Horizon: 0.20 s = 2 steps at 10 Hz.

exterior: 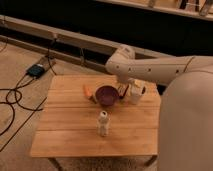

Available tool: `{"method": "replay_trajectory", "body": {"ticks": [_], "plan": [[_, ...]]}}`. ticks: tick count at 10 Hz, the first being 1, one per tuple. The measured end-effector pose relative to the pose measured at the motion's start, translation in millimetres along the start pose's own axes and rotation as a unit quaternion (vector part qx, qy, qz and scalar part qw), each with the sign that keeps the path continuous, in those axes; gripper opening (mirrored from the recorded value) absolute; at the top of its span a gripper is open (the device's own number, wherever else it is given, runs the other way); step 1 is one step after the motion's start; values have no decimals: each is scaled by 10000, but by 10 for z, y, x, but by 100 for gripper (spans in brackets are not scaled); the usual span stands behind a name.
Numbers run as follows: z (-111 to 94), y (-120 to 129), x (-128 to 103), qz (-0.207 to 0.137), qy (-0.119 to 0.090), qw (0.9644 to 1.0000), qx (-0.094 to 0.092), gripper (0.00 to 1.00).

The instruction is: Place the white sponge in the ceramic cup

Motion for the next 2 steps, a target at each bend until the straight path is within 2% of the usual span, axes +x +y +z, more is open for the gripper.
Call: {"method": "replay_trajectory", "body": {"ticks": [2], "plan": [[61, 43, 30, 8, 23, 10000, -93, 76]]}}
